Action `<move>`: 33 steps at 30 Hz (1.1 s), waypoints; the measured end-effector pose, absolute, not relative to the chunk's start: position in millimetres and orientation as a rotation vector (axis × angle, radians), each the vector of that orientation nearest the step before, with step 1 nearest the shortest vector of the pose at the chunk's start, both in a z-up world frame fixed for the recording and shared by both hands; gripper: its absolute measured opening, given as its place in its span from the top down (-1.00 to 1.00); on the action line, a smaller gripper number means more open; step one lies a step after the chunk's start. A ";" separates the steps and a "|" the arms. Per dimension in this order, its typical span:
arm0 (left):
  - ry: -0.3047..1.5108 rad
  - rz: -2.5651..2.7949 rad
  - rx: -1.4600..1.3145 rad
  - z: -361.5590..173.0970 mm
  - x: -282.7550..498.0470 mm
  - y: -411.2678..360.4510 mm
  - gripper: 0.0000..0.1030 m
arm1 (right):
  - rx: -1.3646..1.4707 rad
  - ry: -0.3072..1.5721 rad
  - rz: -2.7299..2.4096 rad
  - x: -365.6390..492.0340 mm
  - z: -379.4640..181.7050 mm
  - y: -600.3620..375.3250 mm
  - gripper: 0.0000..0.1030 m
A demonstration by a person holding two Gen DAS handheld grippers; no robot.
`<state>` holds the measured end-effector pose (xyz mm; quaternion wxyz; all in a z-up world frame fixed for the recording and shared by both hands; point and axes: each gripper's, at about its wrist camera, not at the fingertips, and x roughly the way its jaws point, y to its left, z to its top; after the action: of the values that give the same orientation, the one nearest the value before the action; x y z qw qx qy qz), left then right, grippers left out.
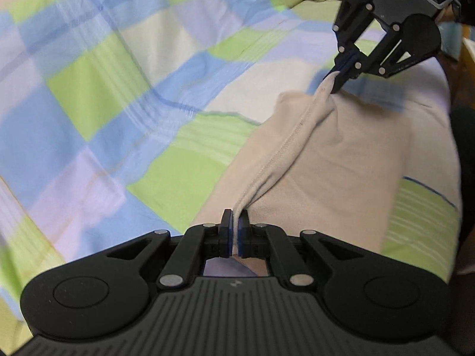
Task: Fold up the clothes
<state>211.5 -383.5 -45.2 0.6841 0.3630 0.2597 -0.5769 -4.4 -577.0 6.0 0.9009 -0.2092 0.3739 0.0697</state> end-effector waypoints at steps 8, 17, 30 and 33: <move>0.600 -1.319 0.543 -59.8 226.8 -346.1 0.73 | -0.047 0.612 0.133 -29.6 -38.0 -626.7 0.69; 0.622 -1.317 0.447 -49.9 248.4 -354.4 0.99 | 0.267 0.535 0.058 -19.7 -33.8 -654.0 0.97; 0.710 -1.241 0.363 -73.8 279.7 -371.8 0.95 | 0.315 0.548 -0.021 4.3 -44.4 -668.1 0.98; 0.727 -1.226 0.322 -75.7 287.8 -370.6 0.82 | 0.323 0.554 -0.023 6.6 -48.8 -668.9 0.98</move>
<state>287.8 -370.6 -75.7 0.7449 0.1468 0.3319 -0.5599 6.6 -668.9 -48.8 0.9490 0.1588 0.2721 -0.0112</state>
